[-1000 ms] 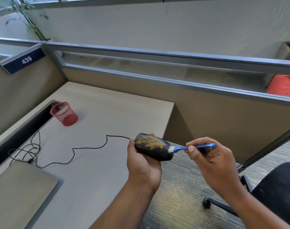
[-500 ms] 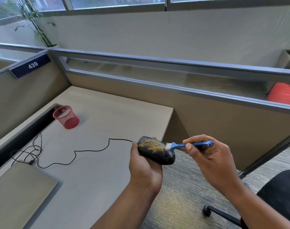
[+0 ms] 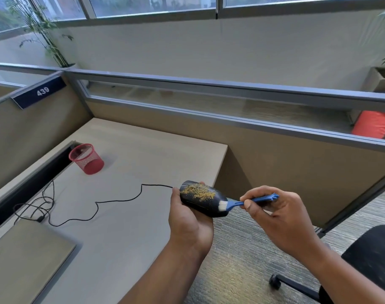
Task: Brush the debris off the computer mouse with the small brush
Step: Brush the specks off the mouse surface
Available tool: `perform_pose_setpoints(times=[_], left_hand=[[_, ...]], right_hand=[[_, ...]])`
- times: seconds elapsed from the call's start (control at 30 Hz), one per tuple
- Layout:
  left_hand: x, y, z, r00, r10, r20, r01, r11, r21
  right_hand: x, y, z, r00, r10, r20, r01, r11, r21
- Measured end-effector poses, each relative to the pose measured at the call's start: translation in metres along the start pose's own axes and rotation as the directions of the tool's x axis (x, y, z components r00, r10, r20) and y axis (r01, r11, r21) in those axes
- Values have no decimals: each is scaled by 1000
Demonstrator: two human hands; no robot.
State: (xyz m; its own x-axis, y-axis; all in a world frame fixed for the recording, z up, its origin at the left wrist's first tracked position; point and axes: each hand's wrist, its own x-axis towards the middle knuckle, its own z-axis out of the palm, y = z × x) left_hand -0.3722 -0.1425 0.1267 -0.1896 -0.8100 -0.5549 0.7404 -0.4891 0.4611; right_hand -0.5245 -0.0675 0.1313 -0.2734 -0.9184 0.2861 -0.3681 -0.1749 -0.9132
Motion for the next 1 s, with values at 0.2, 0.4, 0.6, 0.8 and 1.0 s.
perform_pose_setpoints(times=[0.2, 0.4, 0.6, 0.8, 1.0], left_hand=[[0, 1, 2, 1000, 3, -10, -3, 1000, -17], [0, 5, 3, 999, 19, -30, -20, 1000, -23], [0, 5, 3, 999, -18, -28, 18, 1000, -14], [0, 6, 1, 999, -32, -30, 31, 999, -9], [-5, 2, 0, 999, -36, 1, 36, 999, -3]], right_hand=[[4, -9, 4, 992, -129, 14, 129, 992, -4], [-1, -8, 1, 982, -187, -12, 184, 975, -127], [7, -18, 10, 981, -193, -2, 192, 979, -72], [5, -9, 1, 993, -94, 72, 101, 991, -92], [17, -10, 0, 1000, 0, -5, 0, 999, 35]])
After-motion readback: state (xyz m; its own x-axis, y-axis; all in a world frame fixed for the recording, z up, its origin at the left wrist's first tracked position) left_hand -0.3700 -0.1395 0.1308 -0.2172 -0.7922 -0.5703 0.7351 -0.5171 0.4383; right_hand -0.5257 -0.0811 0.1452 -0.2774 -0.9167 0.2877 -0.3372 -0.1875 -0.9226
